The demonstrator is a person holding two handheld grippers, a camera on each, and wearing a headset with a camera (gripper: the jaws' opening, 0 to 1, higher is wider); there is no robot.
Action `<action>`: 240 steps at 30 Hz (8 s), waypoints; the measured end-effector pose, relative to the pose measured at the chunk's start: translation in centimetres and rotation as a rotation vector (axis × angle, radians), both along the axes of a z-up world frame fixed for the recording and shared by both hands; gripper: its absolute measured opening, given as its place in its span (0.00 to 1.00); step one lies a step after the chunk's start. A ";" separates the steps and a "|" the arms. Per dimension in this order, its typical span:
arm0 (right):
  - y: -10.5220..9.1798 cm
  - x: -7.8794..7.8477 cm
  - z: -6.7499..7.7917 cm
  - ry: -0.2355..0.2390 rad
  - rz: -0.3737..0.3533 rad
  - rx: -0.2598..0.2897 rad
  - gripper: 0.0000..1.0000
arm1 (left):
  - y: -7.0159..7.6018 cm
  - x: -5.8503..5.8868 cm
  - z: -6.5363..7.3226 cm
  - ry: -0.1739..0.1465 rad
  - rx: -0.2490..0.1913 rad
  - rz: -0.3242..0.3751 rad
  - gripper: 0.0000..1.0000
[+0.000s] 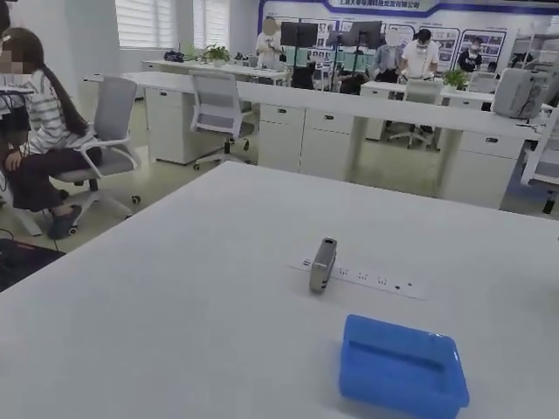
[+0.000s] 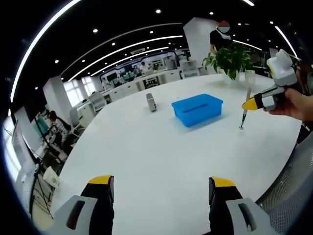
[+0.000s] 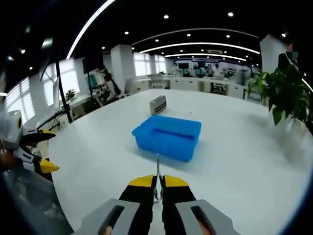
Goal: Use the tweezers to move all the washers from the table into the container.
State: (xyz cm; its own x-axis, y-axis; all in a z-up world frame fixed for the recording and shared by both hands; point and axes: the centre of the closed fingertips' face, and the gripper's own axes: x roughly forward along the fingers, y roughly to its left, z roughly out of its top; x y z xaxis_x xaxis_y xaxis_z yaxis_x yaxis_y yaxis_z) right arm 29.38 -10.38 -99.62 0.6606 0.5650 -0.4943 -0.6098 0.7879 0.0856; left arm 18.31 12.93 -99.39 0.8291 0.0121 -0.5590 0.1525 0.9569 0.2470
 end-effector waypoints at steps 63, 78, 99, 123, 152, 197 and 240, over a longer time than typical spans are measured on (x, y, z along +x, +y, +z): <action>3.7 13.8 -1.8 -0.072 0.062 -0.076 0.01 | 0.0 -0.1 -1.2 0.060 0.007 -0.008 0.80; 4.5 13.1 2.3 -0.140 0.093 -0.026 0.02 | -1.5 0.6 0.8 -0.008 -0.109 -0.061 0.76; 7.3 -2.9 12.1 -0.140 0.492 0.100 0.02 | -9.7 4.6 14.4 -0.138 -0.307 -0.521 0.44; 8.2 -11.8 12.9 -0.032 0.924 0.039 0.02 | -18.7 -0.1 17.2 0.014 -0.555 -1.130 0.02; 8.2 -11.3 10.0 0.036 0.866 0.148 0.06 | -17.6 1.1 18.9 -0.089 -0.567 -1.156 0.00; 2.5 -6.2 -2.1 0.070 0.943 -0.443 0.02 | -15.9 3.9 0.6 0.328 0.111 -1.171 0.00; -1.4 -5.0 0.8 0.178 0.228 -0.046 0.33 | -14.9 5.6 -8.6 0.483 0.249 -1.199 0.00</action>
